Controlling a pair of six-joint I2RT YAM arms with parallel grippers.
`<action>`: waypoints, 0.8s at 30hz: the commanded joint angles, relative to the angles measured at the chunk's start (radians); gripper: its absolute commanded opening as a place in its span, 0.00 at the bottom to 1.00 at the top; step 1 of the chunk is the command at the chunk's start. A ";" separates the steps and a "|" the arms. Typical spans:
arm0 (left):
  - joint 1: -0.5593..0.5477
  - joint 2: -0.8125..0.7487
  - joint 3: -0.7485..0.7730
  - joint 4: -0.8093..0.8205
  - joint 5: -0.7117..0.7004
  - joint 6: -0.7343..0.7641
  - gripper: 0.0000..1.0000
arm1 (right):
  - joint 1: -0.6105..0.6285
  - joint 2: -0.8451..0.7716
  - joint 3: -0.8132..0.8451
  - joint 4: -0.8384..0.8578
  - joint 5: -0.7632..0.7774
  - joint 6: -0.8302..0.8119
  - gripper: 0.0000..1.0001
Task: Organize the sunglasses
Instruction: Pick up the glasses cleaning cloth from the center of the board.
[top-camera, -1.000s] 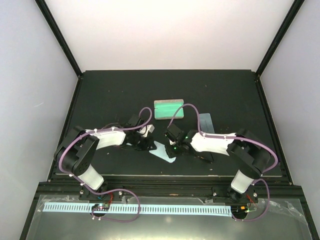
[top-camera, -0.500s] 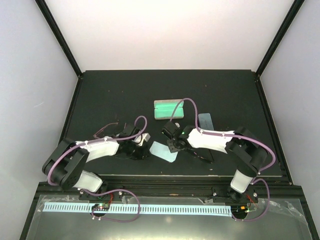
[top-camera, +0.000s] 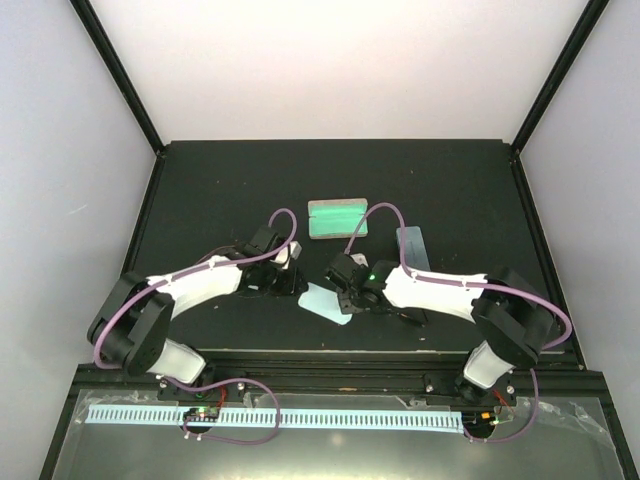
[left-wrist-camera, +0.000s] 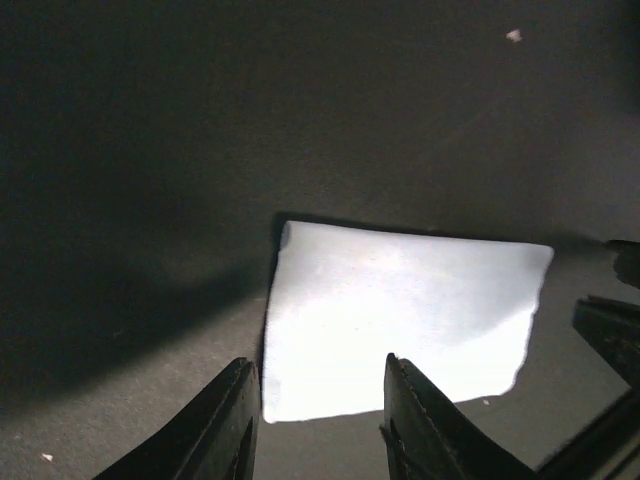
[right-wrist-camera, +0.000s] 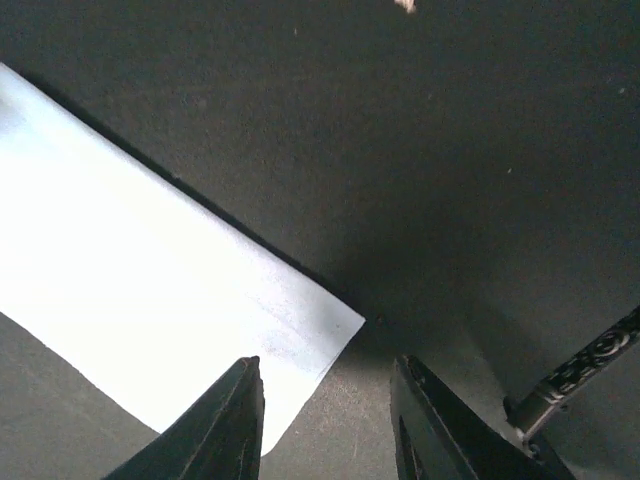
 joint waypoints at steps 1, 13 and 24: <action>-0.005 0.053 0.043 -0.033 -0.046 0.033 0.35 | 0.022 0.030 -0.003 0.001 -0.042 0.050 0.37; -0.005 0.069 0.037 -0.021 -0.046 0.035 0.34 | 0.035 0.126 -0.005 0.013 -0.113 0.050 0.30; -0.005 0.057 0.035 -0.024 -0.052 0.026 0.35 | 0.027 0.179 0.043 -0.072 0.065 0.036 0.01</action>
